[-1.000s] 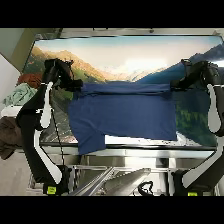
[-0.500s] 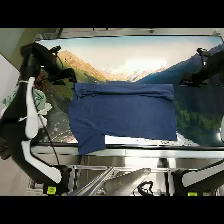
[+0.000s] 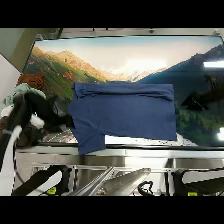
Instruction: Fold the shirts.
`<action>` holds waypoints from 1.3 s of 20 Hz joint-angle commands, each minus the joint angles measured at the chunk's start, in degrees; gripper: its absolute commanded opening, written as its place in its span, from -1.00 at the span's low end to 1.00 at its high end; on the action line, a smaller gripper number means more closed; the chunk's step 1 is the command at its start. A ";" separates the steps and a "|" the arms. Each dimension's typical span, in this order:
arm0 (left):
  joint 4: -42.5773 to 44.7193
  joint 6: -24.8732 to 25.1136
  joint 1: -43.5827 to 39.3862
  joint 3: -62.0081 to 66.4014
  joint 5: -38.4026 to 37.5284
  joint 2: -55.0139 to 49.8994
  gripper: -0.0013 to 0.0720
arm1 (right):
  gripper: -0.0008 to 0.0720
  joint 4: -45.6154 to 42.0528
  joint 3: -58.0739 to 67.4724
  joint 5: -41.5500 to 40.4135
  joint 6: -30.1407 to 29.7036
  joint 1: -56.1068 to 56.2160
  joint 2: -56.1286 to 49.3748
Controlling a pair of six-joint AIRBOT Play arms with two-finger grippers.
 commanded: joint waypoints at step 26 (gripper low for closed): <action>-17.81 13.81 2.21 -12.13 -11.34 -4.31 -0.91 | 0.23 -7.41 -26.64 5.46 1.64 -2.10 5.79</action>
